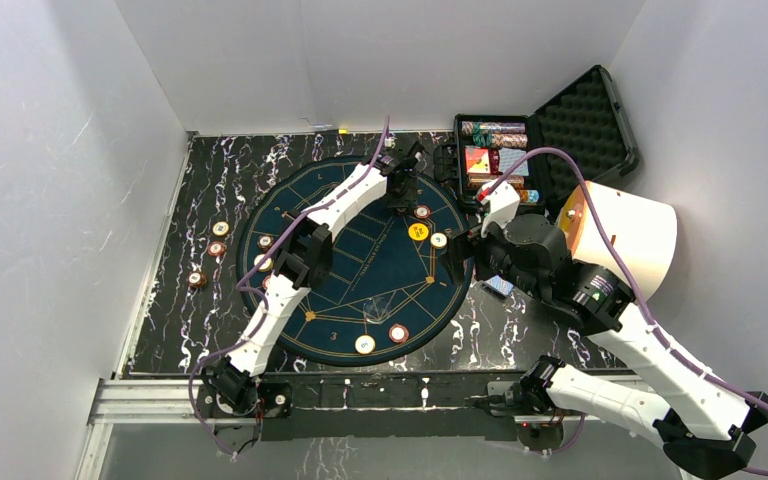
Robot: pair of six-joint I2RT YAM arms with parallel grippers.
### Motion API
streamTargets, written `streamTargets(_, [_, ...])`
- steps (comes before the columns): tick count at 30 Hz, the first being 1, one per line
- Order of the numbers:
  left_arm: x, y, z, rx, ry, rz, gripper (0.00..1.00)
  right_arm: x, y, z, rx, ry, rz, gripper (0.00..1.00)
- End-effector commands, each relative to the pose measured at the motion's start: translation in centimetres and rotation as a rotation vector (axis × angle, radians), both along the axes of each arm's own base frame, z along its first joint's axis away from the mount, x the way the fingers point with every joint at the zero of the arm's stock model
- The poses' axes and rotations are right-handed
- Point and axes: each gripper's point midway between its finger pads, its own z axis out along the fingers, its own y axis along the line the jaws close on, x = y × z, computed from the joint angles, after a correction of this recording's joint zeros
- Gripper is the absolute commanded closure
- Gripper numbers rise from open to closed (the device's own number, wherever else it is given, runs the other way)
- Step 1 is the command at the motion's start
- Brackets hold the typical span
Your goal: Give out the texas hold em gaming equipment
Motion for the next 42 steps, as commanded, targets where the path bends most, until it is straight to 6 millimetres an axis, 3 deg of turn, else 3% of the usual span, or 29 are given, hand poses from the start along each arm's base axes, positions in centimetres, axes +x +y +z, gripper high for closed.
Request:
streamTargets(1, [-0.1,-0.5,0.6,-0.025,-0.004,-0.011,0.87,0.3,0.2,1.0,0.03,-0.025,-0.009,0.02])
streamTargets(5, [0.0,-0.1,-0.3,0.001,0.001,-0.009,0.78,0.3,0.2,0.9,0.029,-0.024,-0.01,0.02])
streamTargets(9, [-0.1,-0.2,-0.5,0.002,0.007,-0.017,0.57,0.4,0.2,0.7,0.024,-0.023,-0.01,0.02])
streamTargets(14, [0.7,-0.4,1.5,-0.022,-0.032,-0.035,0.44,0.5,0.5,0.5,0.024,-0.022,-0.005,0.02])
streamTargets(18, [1.6,0.2,5.2,-0.074,-0.074,-0.034,0.42,0.6,0.9,0.5,0.028,-0.018,0.006,0.02])
streamTargets(23, [0.8,3.2,13.1,-0.09,-0.163,-0.065,0.39,0.7,1.6,-0.2,0.025,-0.008,0.026,0.02])
streamTargets(26, [-0.9,8.0,15.6,-0.015,-0.162,-0.027,0.36,0.7,2.5,-0.7,0.031,0.01,0.053,0.02])
streamTargets(34, [-9.8,28.7,15.7,0.085,-0.044,0.287,0.32,0.3,4.7,-3.0,0.033,0.074,0.136,0.02])
streamTargets(37, [-13.3,35.4,14.6,0.118,0.002,0.407,0.3,0.3,5.5,-3.6,0.033,0.093,0.163,0.02])
streamTargets(42, [-18.0,44.1,11.8,0.15,0.083,0.625,0.3,0.0,6.3,-4.2,0.041,0.109,0.201,0.02])
